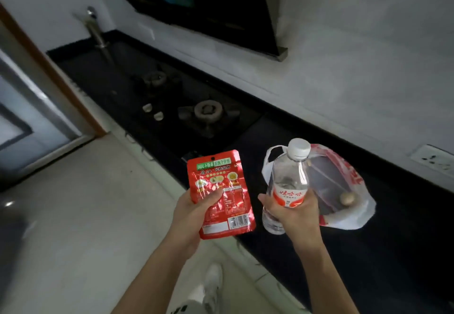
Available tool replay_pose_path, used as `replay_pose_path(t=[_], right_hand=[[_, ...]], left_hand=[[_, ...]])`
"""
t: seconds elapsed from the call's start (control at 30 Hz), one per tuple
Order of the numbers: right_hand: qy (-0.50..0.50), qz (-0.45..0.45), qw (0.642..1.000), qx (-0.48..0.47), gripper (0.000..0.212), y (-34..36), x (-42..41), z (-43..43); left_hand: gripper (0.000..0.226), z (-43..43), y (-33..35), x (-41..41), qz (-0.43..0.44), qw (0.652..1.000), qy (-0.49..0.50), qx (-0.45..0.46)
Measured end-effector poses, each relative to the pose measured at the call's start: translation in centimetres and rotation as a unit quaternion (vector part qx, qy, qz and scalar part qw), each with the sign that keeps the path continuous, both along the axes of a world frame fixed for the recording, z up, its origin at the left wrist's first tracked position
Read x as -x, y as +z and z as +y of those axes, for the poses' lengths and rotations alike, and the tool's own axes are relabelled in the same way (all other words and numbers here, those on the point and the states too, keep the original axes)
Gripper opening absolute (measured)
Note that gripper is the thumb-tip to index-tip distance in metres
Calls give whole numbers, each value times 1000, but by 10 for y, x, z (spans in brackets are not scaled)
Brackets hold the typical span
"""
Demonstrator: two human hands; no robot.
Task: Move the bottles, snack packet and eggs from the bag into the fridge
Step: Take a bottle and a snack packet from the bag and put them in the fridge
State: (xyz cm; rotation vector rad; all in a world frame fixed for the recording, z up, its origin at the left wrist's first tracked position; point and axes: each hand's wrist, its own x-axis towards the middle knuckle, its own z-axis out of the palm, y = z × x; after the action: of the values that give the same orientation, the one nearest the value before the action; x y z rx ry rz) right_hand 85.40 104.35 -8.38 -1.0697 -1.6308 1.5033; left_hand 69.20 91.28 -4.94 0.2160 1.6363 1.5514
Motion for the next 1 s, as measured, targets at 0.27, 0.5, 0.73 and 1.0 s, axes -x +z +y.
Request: replay_pose_path(t=[0.27, 0.5, 0.73, 1.0], right_hand=[[168, 4, 985, 31, 54, -2, 86, -62], [292, -9, 956, 20, 55, -3, 153, -125], [375, -26, 926, 12, 54, -8, 222, -196], [450, -42, 892, -9, 59, -11, 329, -285]], left_hand=[[25, -100, 0, 28, 8, 984, 180, -8], [30, -180, 3, 54, 7, 949, 314, -18], [31, -267, -6, 84, 0, 907, 421, -17], [25, -354, -22, 167, -18, 870, 491, -31]])
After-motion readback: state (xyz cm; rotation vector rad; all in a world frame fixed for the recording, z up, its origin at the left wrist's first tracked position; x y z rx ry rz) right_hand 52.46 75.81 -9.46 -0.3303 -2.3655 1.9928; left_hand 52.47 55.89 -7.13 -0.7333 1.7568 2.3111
